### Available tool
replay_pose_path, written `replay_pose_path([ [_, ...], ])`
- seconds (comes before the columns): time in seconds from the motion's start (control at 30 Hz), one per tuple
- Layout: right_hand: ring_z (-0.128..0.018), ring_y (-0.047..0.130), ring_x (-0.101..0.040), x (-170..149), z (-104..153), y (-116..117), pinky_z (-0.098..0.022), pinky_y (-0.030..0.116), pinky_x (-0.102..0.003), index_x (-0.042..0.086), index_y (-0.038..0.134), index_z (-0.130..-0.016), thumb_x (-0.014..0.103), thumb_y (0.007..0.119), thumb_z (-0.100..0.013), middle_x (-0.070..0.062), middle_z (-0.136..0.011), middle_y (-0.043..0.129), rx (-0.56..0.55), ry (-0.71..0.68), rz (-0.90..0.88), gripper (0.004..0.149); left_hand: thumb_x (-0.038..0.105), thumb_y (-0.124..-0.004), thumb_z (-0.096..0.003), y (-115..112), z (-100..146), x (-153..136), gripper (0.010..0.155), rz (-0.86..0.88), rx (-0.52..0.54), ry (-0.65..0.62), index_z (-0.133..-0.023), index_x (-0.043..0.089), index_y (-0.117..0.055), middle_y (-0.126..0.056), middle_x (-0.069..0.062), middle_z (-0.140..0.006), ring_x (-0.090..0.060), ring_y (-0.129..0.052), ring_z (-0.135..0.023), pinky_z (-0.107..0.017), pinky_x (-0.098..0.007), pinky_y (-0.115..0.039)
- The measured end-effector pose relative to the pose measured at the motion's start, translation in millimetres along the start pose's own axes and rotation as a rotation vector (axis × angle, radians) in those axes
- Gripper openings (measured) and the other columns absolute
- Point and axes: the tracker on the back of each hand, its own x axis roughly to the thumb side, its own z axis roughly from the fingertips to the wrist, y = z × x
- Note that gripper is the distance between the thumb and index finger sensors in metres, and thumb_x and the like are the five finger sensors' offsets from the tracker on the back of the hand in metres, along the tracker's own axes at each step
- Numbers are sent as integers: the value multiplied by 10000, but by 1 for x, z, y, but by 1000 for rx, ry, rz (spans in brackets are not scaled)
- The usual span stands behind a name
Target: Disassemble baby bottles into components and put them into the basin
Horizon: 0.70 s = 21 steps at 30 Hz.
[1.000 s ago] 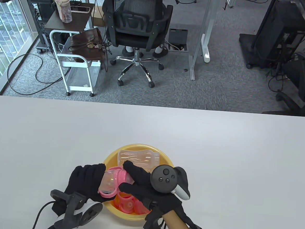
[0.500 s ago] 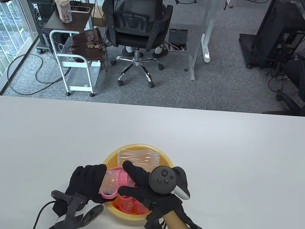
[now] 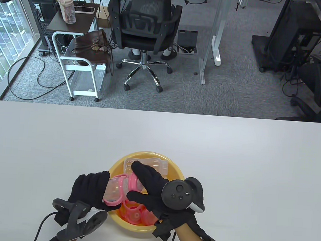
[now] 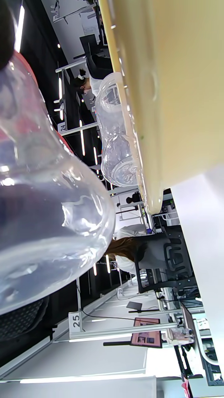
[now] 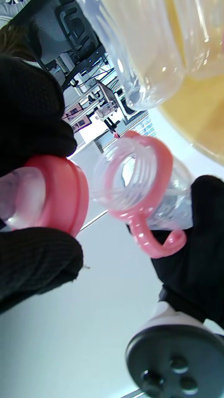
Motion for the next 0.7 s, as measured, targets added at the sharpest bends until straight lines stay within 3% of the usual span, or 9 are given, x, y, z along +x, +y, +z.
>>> replay_pose_path([
  [0.5,-788,849,-505,25,11,-31,-583,790,-577,35,428,-1138,400,818,-533,-357,-1044,582,-284,-99,-105,807,779,-645,-298,-4,-2,-5,988,-2,-39,30,-1041,129,-601,-861,-111,-924,-300,-976,-814,-670,-555,-757],
  [0.7,-787,847,-510,25,14,-44,-583,787,-580,32,429,-1140,399,818,-537,-359,-1045,582,-284,-34,-129,806,779,-644,-299,-16,-2,-17,988,6,-92,91,-1042,129,-600,-861,-111,-924,-300,-977,-813,-670,-555,-757],
])
